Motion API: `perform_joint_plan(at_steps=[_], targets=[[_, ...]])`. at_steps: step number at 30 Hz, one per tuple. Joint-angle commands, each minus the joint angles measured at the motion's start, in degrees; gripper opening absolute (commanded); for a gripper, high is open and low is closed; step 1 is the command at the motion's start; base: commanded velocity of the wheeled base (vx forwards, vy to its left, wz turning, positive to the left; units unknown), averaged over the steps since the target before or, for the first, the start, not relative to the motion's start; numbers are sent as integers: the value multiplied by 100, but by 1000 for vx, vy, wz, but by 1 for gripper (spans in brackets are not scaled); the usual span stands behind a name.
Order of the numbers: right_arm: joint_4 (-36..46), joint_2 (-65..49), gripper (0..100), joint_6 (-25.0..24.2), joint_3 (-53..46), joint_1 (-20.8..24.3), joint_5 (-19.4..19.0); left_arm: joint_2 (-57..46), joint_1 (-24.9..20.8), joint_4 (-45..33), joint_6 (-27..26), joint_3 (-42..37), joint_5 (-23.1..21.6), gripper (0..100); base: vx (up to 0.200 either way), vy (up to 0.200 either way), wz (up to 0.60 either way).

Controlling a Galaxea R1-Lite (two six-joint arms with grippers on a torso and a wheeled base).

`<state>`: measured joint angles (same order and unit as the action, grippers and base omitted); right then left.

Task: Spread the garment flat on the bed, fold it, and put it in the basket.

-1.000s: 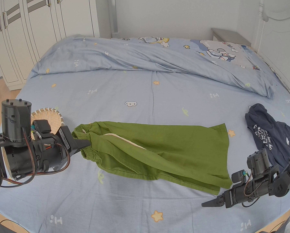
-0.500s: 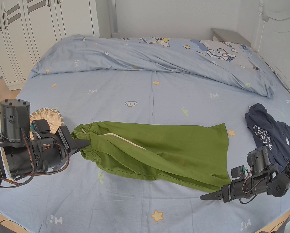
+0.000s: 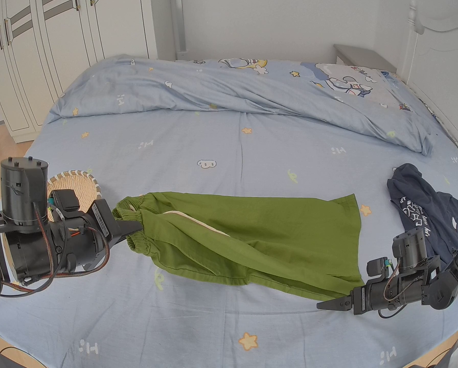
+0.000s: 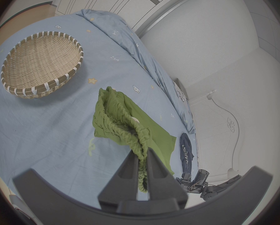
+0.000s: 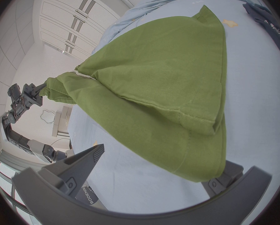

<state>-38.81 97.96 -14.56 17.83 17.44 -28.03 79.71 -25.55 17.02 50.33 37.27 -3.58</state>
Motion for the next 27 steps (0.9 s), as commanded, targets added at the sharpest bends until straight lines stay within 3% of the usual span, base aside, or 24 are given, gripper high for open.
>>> perform_joint_plan(at_steps=[1, 19, 20, 27], targets=[[-12, 12, 100, -3, 9, -110, -1, -9, -2, 3, 3, 0, -2, 0, 0, 0, 0], [-153, 30, 100, -3, -26, -162, 52, -9, -2, 3, 3, 0, -2, 0, 0, 0, 0], [-144, 30, 0, -3, -26, -162, 52, -9, -2, 3, 3, 0, -2, 0, 0, 0, 0], [-144, 30, 0, -3, -26, -145, 43, -9, -2, -6, 3, 0, -2, 0, 0, 0, 0]])
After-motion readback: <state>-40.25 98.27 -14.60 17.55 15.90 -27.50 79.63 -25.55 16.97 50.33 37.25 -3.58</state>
